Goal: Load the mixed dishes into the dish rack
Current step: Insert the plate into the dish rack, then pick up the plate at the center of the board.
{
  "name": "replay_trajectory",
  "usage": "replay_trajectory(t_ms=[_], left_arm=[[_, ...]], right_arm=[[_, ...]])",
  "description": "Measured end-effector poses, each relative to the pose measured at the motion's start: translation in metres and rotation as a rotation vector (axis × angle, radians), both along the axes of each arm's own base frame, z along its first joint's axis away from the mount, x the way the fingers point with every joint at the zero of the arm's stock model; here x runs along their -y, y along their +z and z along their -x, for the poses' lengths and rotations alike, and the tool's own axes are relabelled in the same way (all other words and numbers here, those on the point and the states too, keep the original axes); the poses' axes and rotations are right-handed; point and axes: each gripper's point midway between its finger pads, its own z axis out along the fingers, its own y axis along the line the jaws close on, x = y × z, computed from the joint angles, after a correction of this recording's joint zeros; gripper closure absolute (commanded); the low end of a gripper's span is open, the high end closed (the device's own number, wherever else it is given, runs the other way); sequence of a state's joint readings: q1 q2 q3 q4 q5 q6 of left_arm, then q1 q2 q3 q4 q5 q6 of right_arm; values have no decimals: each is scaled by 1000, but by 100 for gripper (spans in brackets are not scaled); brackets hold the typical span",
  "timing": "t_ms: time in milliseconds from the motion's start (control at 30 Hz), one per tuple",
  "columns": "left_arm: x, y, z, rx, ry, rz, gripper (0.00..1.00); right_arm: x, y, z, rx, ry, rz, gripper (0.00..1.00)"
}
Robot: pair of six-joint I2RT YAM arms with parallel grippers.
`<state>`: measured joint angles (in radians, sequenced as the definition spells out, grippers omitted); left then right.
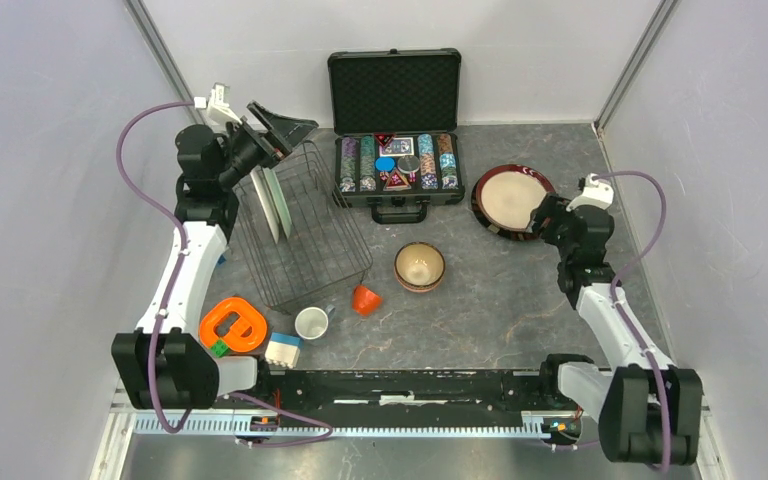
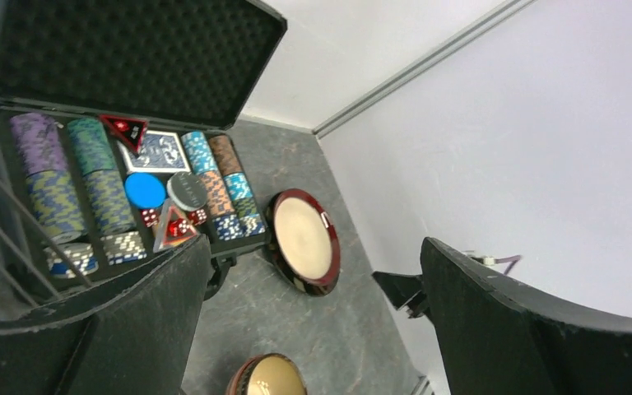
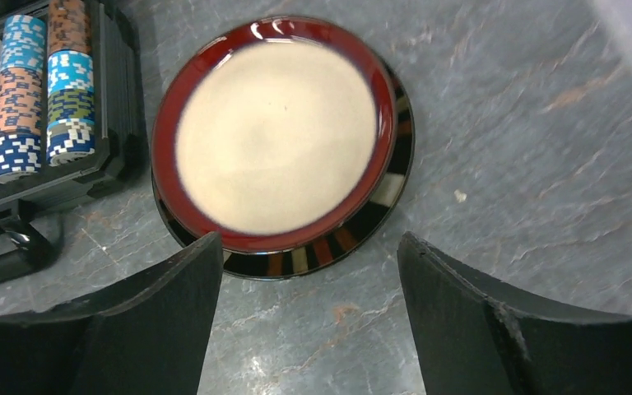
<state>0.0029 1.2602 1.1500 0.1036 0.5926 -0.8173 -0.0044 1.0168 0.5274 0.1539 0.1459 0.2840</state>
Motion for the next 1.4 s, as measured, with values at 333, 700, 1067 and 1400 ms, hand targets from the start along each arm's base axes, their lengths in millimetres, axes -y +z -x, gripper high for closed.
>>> replay_trajectory(t_ms=[333,700,1067,1400], left_arm=[[6,-8,-2,-55,-39,23,0],[11,6,21,39,112,-414,0],[-40,1,43,100,317,-591,0],[-39,6,43,70,340,-520,0]], right_arm=[[8,-44,-12,-83,30,-420,30],[0,-70,-16,-143,62,-617,33],[0,-82,-18,-166,40,-653,35],[6,-96,-32,-166,4,-693,38]])
